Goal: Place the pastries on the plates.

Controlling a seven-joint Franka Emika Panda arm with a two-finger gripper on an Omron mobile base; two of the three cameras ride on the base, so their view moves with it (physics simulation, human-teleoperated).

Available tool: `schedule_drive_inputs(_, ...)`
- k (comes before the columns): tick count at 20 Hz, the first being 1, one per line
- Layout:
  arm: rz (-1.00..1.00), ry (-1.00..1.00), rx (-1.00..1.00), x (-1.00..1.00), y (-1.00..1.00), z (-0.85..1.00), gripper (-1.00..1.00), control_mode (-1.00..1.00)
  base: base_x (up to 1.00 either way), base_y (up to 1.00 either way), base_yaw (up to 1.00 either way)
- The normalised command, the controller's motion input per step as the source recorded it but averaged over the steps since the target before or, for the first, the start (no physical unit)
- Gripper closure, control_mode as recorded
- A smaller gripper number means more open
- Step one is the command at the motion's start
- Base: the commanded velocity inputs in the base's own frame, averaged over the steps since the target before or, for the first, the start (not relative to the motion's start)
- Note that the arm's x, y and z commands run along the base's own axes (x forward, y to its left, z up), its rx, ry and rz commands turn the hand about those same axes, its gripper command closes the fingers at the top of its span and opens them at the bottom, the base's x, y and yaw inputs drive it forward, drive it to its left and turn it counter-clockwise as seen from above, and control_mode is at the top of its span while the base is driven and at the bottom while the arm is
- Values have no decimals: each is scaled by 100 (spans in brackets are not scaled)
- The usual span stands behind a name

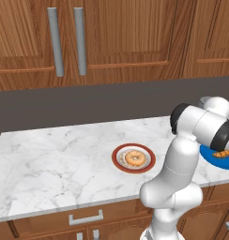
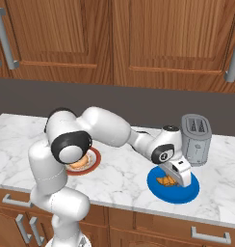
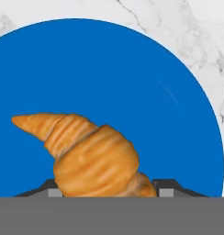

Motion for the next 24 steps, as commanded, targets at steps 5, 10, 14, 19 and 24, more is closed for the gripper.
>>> schedule_drive_inputs(5,-5,0,0,0,0,10,-100,-100,0,0,0)
schedule_drive_inputs(10,-6,0,0,0,0,39,-100,-100,0,0,0)
schedule_drive_inputs(14,-6,0,0,0,0,26,-100,-100,0,0,0)
schedule_drive_inputs(19,-6,-8,0,-32,0,63,-100,-100,0,0,0)
schedule_drive_inputs(24,-8,-11,0,-47,16,69,-100,-100,0,0,0)
